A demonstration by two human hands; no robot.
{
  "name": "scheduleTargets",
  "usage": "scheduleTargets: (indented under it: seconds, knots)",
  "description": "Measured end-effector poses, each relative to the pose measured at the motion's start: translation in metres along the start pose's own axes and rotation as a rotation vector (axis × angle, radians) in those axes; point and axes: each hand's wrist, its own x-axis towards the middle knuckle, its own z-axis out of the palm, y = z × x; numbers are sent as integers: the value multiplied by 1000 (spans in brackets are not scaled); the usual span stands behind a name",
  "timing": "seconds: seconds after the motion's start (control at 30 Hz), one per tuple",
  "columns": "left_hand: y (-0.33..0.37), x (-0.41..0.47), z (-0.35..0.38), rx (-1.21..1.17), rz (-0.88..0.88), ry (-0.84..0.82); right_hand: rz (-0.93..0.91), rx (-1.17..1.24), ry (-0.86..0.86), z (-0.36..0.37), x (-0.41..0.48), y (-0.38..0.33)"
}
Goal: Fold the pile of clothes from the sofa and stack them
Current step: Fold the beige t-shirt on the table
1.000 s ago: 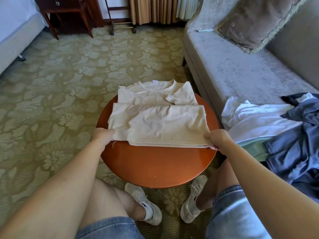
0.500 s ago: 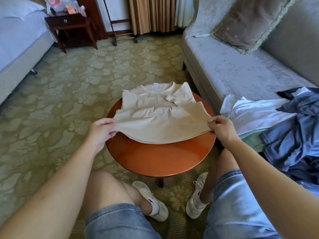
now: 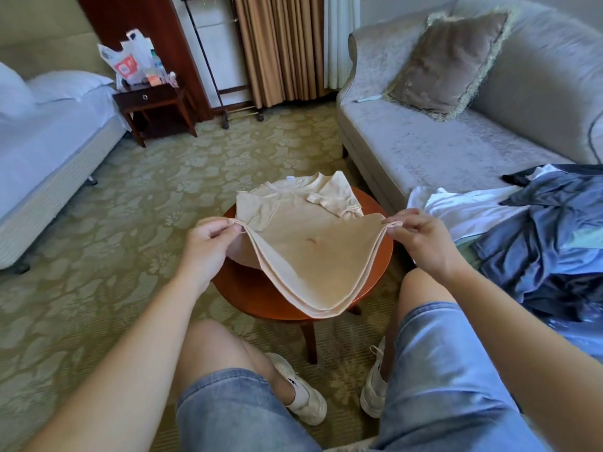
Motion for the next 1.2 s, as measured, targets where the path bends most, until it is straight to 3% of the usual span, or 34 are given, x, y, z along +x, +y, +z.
scheduleTargets:
  seconds: [0.17, 0.33, 0.5, 0.67, 0.87, 1.03, 1.2]
  knots:
    - [-2, -31, -9, 130, 48, -77, -54, -210, -134, -20, -20, -7]
    - [-9, -48, -22, 340, -56, -155, -94, -417, -169, -35, -34, -5]
    - [-18, -61, -25, 373, -139, -190, -55, -585, -274, -42, -47, 6]
    - [-37, -52, -20, 327, -131, 16, -20, -612, -150, -40, -44, 17]
    - [-38, -2, -5, -196, -384, 407, 168, -476, 83, -30, 15, 24]
    - [-40, 62, 13, -342, -416, 523, 348, -253, 223, -8, 109, 35]
    - [-41, 151, 14, -293, -351, 569, 340, -279, 312, 21, 196, 50]
